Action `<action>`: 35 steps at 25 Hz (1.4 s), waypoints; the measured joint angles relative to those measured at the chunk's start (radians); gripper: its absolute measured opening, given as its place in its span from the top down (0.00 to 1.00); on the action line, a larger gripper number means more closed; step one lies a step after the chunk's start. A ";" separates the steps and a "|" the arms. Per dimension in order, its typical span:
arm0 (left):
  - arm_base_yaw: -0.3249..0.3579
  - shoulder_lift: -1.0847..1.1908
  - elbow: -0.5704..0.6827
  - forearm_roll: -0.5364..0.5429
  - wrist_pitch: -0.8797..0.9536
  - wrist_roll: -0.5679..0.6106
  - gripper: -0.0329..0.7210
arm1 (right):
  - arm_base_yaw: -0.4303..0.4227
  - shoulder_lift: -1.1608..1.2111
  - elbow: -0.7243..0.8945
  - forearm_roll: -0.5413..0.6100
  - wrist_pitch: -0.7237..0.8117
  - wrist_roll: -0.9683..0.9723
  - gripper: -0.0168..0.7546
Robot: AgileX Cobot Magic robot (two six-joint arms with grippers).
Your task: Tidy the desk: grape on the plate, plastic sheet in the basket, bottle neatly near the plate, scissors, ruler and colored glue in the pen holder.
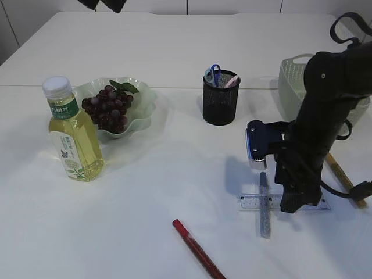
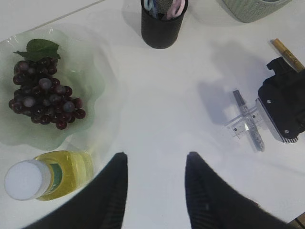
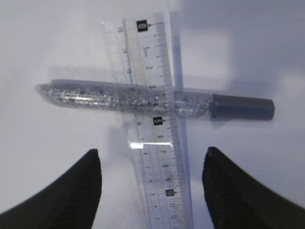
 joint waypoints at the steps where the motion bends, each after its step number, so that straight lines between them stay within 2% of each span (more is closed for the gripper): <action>1: 0.000 0.000 0.000 0.000 0.000 0.000 0.56 | 0.000 0.007 -0.005 0.000 0.000 0.000 0.30; 35: 0.000 0.000 0.000 0.000 0.000 0.000 0.56 | -0.002 0.078 -0.030 0.005 -0.016 0.000 0.30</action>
